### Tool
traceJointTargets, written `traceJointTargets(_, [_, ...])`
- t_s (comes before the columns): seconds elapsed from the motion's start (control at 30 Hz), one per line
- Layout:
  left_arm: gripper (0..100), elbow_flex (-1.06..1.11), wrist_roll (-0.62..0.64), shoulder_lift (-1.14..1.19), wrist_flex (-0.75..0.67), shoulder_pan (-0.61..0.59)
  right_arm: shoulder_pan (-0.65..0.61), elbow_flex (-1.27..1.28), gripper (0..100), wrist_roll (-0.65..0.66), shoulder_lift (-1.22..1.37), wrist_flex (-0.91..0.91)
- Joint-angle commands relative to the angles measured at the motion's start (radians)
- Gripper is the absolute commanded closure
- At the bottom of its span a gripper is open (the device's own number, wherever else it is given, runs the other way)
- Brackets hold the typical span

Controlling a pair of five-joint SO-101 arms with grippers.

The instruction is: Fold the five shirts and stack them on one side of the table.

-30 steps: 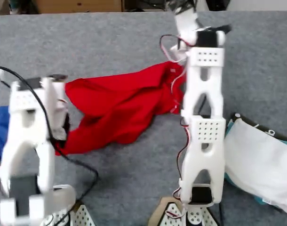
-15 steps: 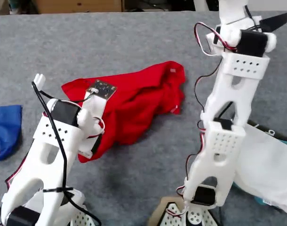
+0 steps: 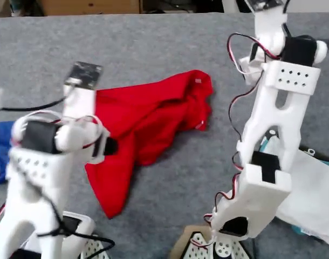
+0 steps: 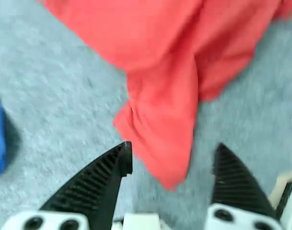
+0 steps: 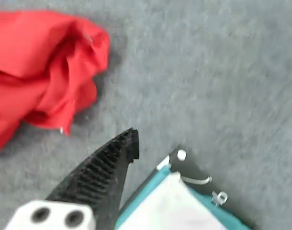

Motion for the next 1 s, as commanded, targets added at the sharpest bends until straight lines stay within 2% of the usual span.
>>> traceJointTargets(0.0, [68, -0.114, 0.014, -0.056, -0.008, -0.026, 0.064, 0.065, 30.9, -0.003, -0.070, -0.037])
traceJointTargets(0.07, [68, -0.100, 0.035, -0.036, -0.101, 0.006, 0.087, 0.093, 30.9, -0.026, -0.070, -0.068])
traceJointTargets(0.17, [68, -0.041, 0.146, 0.033, -0.279, 0.061, 0.114, 0.131, 30.9, -0.048, -0.070, -0.140])
traceJointTargets(0.27, [68, -0.003, 0.206, 0.157, -0.456, 0.135, 0.186, 0.213, 30.9, -0.068, -0.064, -0.307])
traceJointTargets(0.43, [68, -0.005, 0.244, 0.437, -0.635, 0.215, 0.246, 0.397, 30.9, -0.281, 0.012, -0.600])
traceJointTargets(0.57, [70, -0.057, 0.238, 0.619, -0.710, 0.245, 0.234, 0.467, 30.9, -0.333, 0.062, -0.694])
traceJointTargets(0.77, [71, -0.273, 0.245, 0.851, -0.818, 0.265, 0.240, 0.479, 30.9, -0.334, 0.148, -0.798])
traceJointTargets(0.87, [72, -0.391, 0.245, 0.984, -0.832, 0.292, 0.240, 0.458, 30.9, -0.334, 0.183, -0.804])
traceJointTargets(0.97, [77, -0.514, 0.239, 1.118, -0.819, 0.293, 0.239, 0.452, 30.9, -0.334, 0.200, -0.806])
